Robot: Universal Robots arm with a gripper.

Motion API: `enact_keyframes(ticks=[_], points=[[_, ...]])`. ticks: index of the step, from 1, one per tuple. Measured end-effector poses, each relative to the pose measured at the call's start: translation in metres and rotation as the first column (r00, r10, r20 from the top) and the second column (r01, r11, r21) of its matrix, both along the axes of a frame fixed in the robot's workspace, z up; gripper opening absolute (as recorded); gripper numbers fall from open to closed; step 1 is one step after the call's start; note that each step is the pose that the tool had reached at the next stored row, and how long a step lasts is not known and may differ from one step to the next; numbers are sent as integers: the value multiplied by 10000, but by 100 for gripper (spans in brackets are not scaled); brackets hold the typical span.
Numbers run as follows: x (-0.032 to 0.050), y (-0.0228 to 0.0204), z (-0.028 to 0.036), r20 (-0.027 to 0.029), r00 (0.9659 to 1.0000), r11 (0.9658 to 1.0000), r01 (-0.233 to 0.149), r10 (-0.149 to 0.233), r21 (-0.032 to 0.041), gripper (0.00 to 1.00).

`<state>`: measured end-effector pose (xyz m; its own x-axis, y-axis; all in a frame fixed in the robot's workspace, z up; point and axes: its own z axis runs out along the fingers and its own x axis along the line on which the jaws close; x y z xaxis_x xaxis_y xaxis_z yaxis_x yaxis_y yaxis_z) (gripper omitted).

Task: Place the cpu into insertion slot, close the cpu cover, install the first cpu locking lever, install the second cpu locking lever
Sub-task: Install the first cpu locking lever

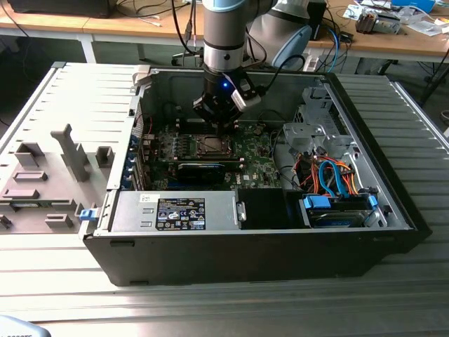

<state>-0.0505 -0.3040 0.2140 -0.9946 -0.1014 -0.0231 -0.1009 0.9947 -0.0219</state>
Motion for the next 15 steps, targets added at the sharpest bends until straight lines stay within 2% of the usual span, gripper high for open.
enact_keyframes(ticks=[15], points=[[0, -22, 10, 0, 10000, 10000, 0, 0, -59, 11]])
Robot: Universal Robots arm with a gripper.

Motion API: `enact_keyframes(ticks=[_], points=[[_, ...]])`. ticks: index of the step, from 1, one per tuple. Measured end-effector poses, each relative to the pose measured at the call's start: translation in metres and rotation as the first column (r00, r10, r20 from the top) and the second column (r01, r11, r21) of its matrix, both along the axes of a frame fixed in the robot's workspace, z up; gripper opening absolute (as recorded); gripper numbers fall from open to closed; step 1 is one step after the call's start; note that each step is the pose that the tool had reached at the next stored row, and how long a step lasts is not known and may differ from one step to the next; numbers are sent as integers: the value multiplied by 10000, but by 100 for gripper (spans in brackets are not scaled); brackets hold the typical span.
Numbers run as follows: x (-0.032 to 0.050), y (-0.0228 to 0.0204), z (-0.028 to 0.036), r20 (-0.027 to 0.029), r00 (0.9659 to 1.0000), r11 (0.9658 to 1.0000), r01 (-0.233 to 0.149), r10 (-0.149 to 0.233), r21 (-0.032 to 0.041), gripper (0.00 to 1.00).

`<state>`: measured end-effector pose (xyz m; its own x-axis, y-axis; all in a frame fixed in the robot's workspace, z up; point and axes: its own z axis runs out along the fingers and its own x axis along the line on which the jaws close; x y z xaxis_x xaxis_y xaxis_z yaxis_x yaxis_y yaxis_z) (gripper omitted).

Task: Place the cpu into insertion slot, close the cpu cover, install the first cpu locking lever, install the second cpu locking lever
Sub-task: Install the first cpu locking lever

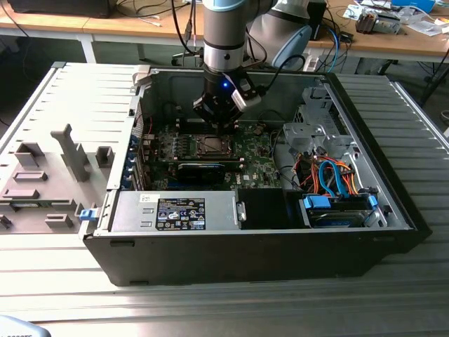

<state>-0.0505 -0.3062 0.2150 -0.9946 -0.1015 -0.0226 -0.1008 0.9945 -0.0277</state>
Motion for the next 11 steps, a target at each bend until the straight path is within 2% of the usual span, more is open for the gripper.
enact_keyframes(ticks=[11], points=[[1, 0, 9, 1, 10000, 10000, 0, 0, -60, 11]])
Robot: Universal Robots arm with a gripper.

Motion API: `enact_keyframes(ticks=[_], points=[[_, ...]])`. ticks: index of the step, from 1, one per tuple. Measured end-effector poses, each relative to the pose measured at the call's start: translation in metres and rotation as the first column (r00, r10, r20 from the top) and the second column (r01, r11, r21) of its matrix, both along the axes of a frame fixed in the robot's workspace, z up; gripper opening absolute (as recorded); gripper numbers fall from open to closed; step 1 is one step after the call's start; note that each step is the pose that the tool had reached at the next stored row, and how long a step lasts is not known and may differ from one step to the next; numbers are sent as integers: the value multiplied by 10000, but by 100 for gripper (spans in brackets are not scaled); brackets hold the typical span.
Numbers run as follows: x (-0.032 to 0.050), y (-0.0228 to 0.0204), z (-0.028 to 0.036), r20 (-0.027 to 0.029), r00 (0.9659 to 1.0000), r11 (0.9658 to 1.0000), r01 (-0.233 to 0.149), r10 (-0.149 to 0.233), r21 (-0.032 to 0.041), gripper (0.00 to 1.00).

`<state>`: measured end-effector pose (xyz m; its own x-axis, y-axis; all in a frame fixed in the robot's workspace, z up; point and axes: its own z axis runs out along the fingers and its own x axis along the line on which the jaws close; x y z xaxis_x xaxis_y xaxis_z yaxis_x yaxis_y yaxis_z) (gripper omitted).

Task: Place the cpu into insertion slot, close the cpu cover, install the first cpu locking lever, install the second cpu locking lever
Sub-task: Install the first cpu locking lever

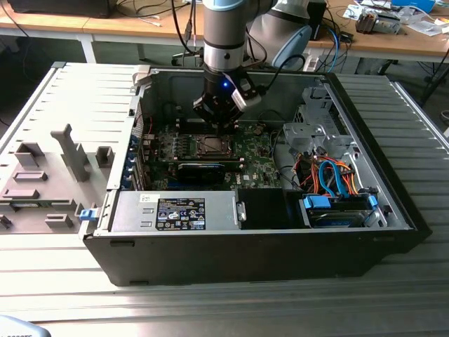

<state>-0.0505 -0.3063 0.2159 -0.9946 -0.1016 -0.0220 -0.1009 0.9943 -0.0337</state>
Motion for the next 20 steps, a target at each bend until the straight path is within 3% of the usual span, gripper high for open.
enact_keyframes(ticks=[7, 20], points=[[0, -1, 61, -1, 10000, 10000, 0, 0, -41, 11], [0, -38, 144, 0, 10000, 10000, -1, 1, -49, 11]])
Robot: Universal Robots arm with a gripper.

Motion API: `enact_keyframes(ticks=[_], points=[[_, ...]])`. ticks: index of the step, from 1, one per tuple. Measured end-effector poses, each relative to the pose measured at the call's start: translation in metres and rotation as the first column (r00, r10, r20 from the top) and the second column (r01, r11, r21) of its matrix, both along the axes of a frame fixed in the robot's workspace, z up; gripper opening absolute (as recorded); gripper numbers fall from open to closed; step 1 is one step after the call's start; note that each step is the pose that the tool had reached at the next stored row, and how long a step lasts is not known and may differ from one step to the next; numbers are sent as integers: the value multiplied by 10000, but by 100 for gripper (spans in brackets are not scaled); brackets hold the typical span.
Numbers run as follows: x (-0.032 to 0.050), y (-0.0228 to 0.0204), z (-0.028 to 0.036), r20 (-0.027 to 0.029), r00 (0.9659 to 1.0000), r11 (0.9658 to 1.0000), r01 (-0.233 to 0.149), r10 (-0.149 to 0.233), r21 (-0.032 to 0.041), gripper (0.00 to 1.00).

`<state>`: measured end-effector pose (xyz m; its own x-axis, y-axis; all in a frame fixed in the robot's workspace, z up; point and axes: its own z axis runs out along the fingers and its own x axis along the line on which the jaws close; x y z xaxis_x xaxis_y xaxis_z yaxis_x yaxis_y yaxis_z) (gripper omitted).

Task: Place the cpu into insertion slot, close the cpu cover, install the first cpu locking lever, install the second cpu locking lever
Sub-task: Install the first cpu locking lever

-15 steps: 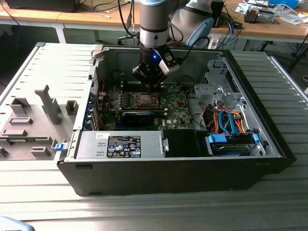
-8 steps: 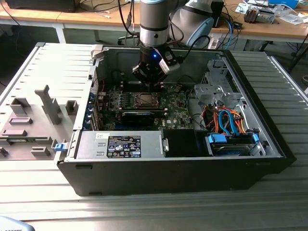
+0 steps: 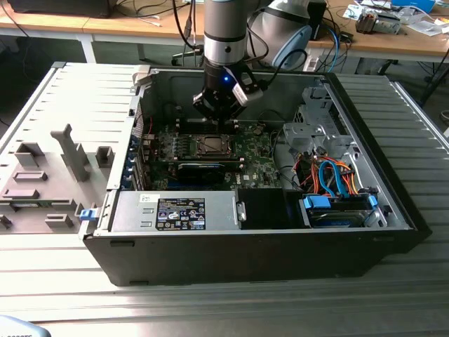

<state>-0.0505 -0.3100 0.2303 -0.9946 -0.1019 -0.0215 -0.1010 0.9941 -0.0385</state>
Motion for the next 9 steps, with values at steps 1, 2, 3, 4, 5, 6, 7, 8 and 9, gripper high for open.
enact_keyframes(ticks=[1, 2, 3, 4, 5, 6, 7, 8, 9], points=[[0, -2, 7, -1, 10000, 10000, 1, -1, -2, 11], [-1, -4, 13, -1, 10000, 10000, 2, -2, -3, 11], [-1, -5, 20, -1, 10000, 10000, 2, -2, -4, 11], [-1, -6, 27, -1, 10000, 10000, 2, -2, -5, 11], [0, -8, 33, 0, 10000, 10000, 1, -1, -4, 11], [0, -10, 40, 0, 10000, 10000, 1, -1, -5, 11], [-1, -11, 47, -1, 10000, 10000, 2, -2, -6, 11], [-1, -12, 53, -1, 10000, 10000, 2, -2, -7, 11], [-1, -13, 58, 0, 10000, 10000, 2, -2, -7, 11]])
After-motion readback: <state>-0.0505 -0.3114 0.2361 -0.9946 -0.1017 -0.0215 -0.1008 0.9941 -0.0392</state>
